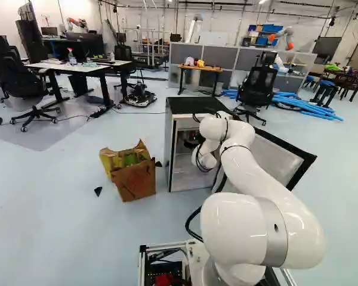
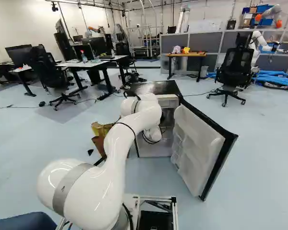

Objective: Grab a drink from the fridge

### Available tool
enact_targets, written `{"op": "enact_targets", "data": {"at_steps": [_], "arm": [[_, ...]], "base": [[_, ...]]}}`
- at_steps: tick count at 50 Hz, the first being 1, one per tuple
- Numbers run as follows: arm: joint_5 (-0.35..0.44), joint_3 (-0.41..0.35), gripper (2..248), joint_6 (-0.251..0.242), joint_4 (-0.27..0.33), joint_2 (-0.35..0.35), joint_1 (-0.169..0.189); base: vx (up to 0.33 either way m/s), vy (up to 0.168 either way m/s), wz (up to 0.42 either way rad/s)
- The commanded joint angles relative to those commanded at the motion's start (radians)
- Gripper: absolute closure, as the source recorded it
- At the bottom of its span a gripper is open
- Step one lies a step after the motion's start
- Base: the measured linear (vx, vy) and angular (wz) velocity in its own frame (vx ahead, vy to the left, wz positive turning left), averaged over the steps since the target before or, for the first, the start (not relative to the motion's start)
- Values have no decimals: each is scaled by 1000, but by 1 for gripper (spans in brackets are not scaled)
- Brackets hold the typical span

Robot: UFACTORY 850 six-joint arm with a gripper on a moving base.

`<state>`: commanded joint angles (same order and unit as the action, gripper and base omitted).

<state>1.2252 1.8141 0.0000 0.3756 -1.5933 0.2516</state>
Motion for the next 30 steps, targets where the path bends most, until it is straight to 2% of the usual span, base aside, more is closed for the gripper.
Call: {"op": "enact_targets", "data": {"at_steps": [30], "arm": [[4,119,3,0,-13,-68,2]], "base": [[0,0,0]]}}
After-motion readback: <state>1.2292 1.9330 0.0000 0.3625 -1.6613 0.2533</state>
